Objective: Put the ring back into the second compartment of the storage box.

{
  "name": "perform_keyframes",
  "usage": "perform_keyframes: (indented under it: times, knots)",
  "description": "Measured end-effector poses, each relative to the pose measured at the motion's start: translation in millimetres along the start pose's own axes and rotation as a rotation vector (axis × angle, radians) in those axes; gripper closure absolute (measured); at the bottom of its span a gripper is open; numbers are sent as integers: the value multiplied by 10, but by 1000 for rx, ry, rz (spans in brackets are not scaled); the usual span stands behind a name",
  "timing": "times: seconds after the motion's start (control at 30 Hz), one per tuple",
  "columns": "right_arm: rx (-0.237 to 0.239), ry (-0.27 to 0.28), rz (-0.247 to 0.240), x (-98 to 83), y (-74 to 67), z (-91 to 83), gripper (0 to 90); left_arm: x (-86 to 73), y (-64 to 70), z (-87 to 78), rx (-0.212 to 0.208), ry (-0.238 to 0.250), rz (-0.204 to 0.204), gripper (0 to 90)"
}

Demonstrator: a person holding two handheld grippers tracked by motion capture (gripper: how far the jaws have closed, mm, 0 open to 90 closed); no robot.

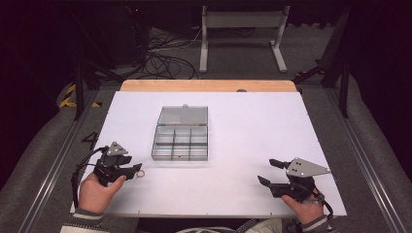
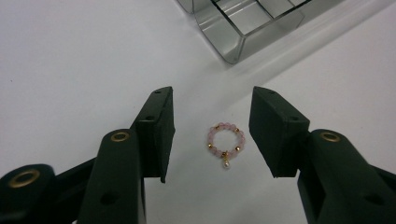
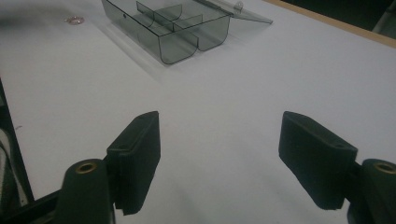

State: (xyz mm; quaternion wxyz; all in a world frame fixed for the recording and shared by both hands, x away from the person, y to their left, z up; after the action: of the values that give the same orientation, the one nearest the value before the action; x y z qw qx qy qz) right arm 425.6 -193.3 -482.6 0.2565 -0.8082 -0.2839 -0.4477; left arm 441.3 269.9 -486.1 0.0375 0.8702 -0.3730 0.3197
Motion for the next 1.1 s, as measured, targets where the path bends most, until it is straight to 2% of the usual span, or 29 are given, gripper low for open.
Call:
perform_keyframes:
  times: [0.4,0.67,1.1]
  knots:
    - [2,0,1,-1,5,3,299,-38,4,112,-39,-74,16,556]
    - [2,2,2,1,3,-3,299,-78,2,200,-47,-127,35,580]
    - [5,1,2,-2,-2,4,299,-97,14,270,-49,-159,53,626]
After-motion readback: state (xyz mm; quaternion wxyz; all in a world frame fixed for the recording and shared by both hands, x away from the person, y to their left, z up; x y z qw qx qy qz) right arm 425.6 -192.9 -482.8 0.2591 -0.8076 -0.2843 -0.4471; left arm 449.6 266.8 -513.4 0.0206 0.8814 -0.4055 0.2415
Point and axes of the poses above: each handheld gripper's, and its own axes: z roughly forward along the jaws, x roughly out of its top, y roughly to its right, the point moved 6 cm from there along z, roughly forward along the jaws, and after that the axes turned 14 degrees about z, right-handed, at the moved point
